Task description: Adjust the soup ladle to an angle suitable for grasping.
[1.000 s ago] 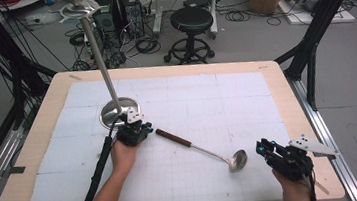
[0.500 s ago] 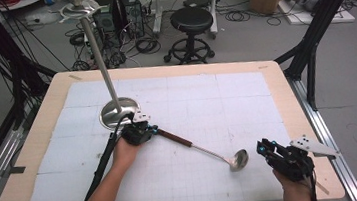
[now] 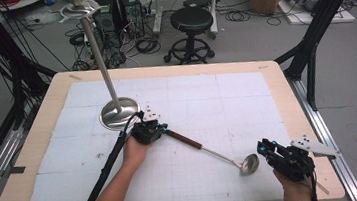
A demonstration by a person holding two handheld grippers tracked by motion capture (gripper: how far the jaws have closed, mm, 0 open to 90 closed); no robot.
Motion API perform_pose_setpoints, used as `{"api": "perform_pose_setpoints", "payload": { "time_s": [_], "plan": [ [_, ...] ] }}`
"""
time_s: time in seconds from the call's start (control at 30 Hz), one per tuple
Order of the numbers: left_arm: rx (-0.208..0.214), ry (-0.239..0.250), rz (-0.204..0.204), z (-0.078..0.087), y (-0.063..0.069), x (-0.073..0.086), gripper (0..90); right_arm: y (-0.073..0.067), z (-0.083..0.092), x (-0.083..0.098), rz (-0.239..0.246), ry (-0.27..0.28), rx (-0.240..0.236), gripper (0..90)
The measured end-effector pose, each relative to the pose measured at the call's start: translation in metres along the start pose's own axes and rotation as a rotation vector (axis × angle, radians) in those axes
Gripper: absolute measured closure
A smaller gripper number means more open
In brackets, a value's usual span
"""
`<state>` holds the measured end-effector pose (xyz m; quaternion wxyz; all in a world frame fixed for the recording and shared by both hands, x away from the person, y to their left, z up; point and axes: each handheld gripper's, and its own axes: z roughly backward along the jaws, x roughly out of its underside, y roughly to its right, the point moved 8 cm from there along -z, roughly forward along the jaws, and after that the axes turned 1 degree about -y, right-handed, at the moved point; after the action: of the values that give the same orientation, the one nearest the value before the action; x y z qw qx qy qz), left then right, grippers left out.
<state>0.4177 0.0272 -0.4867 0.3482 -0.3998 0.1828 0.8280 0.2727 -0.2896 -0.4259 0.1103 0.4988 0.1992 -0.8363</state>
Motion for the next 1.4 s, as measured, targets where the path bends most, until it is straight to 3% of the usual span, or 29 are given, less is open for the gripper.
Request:
{"api": "perform_pose_setpoints", "payload": {
  "time_s": [0.13,0.3,0.73,0.9,1.03,1.1,1.17,1.27,1.4],
  "plan": [
    [0.01,-0.044,-0.023,-0.007,0.0,0.003,89.2,0.001,0.001,0.0,-0.001,0.0,0.0,72.2],
    [0.024,-0.053,-0.019,-0.009,0.001,0.004,89.5,0.004,0.003,0.0,-0.011,0.007,0.004,72.2],
    [0.08,-0.045,-0.026,-0.014,0.029,0.002,89.4,0.004,0.004,0.0,-0.008,0.01,0.006,72.2],
    [0.104,-0.047,-0.055,-0.019,0.047,-0.002,89.3,0.004,0.004,0.0,-0.013,0.008,0.004,72.2],
    [0.095,-0.048,-0.028,-0.021,0.052,-0.003,88.2,0.004,0.005,0.0,-0.015,0.009,0.003,72.1],
    [0.097,-0.051,0.018,-0.018,0.047,-0.003,79.8,0.005,0.006,0.0,-0.01,0.016,0.003,70.6],
    [0.09,-0.02,0.035,-0.009,0.043,-0.006,75.2,0.004,0.007,0.001,-0.003,0.011,-0.01,65.4],
    [0.094,0.07,0.079,0.01,0.039,-0.012,59.3,0.004,0.005,0.003,0.015,-0.001,-0.02,53.8],
    [0.094,0.171,0.075,0.042,0.032,-0.013,50.4,0.002,0.002,0.004,0.049,0.003,-0.022,36.3]
  ]
}}
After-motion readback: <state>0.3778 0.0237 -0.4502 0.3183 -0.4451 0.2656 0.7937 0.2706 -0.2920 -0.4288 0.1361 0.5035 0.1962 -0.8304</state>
